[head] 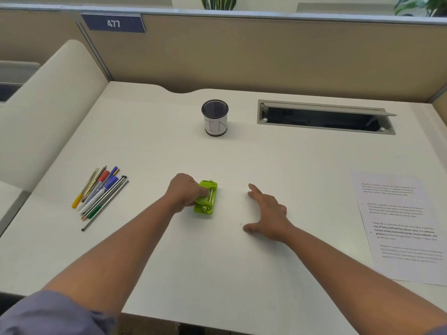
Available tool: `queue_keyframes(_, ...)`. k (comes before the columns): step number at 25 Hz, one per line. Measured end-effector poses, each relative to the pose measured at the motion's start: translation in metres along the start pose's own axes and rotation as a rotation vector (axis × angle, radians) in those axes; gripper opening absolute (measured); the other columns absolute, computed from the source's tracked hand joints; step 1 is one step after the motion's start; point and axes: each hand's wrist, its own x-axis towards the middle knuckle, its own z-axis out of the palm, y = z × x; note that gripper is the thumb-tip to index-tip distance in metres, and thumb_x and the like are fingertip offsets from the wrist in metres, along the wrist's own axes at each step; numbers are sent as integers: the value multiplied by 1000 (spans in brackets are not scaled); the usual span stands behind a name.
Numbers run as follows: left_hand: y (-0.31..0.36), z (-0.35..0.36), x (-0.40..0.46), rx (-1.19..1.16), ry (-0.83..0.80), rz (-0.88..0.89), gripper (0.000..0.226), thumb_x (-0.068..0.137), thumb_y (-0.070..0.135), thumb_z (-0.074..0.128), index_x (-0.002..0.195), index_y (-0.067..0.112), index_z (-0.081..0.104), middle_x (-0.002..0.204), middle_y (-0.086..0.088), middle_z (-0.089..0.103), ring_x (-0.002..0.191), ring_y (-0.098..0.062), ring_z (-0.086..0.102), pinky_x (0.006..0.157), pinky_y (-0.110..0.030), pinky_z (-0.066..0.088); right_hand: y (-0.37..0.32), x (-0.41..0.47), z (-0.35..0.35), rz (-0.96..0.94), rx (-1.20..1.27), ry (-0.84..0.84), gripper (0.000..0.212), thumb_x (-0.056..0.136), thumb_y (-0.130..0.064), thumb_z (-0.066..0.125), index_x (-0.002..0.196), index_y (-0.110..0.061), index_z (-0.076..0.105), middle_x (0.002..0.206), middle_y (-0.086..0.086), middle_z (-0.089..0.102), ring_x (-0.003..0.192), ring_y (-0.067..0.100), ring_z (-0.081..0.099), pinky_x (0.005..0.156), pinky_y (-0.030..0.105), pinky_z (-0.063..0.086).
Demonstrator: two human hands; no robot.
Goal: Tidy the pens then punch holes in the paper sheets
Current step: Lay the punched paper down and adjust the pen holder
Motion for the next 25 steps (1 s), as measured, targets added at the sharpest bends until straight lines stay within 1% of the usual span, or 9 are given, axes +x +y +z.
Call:
queue_keyframes(5, -12, -5, 6, 45, 17, -20, 35, 71, 3, 81, 64, 11, 47, 75, -12, 52, 72, -28, 58, 76, -50, 63, 0, 1, -1, 10, 21, 5, 117, 70, -38, 81, 159, -44, 5, 151, -24, 40, 144, 8, 24, 103, 33, 17)
queue_keyframes(9, -16, -6, 12, 11, 25, -24, 39, 70, 4, 83, 60, 12, 46, 69, -10, 52, 71, -28, 61, 76, -49, 65, 0, 2, 0, 11, 22, 7, 114, 73, -38, 81, 158, -44, 6, 151, -25, 41, 144, 7, 24, 103, 33, 17)
queue_keyframes(11, -17, -6, 14, 6, 13, -19, 40, 68, 7, 86, 61, 13, 47, 68, -8, 52, 69, -27, 59, 71, -44, 64, -1, 2, 0, 13, 3, -5, 110, 75, -40, 81, 158, -44, 9, 153, -23, 39, 145, 8, 23, 103, 33, 18)
queue_keyframes(14, -24, -12, 20, -41, 16, 6, 42, 67, 30, 93, 66, 14, 54, 69, -1, 58, 63, -21, 54, 60, -33, 50, 0, 3, -1, 1, -72, -14, 93, 79, -46, 78, 155, -44, 26, 159, -19, 30, 147, 10, 20, 110, 38, 20)
queue_keyframes(16, -32, -20, 25, 0, 182, 106, 37, 74, 49, 84, 74, 18, 63, 78, 6, 66, 72, -17, 61, 65, -29, 45, 2, 3, 0, -59, -66, 20, 66, 81, -44, 78, 141, -41, 51, 152, -17, 38, 141, 14, 30, 111, 40, 27)
queue_keyframes(18, -44, -25, 32, 140, 361, 247, 22, 90, 38, 70, 97, 18, 72, 106, 0, 71, 100, -23, 64, 80, -33, 48, 3, 3, 2, -128, -52, 13, 38, 84, -38, 78, 121, -34, 69, 132, -14, 53, 123, 16, 47, 103, 39, 41)
queue_keyframes(20, -56, -24, 38, 289, 421, 366, 23, 96, 16, 57, 114, 14, 72, 125, -7, 67, 118, -32, 58, 94, -40, 47, 0, 2, 3, -158, -88, -59, 23, 89, -34, 73, 112, -29, 74, 117, -11, 61, 111, 17, 55, 94, 37, 48)
queue_keyframes(23, -76, -21, 42, 402, 443, 467, 34, 91, -3, 51, 117, 8, 72, 127, -10, 69, 119, -37, 59, 98, -45, 47, -6, 2, 2, -213, -202, -102, 15, 95, -33, 65, 104, -27, 76, 109, -10, 65, 102, 19, 56, 85, 35, 50)
queue_keyframes(25, -87, -18, 44, 435, 481, 535, 36, 88, -9, 54, 116, 3, 72, 126, -14, 70, 117, -39, 62, 97, -46, 48, -8, 3, 3, -288, -293, -83, 18, 98, -30, 59, 99, -25, 76, 105, -7, 67, 95, 21, 55, 80, 37, 50)
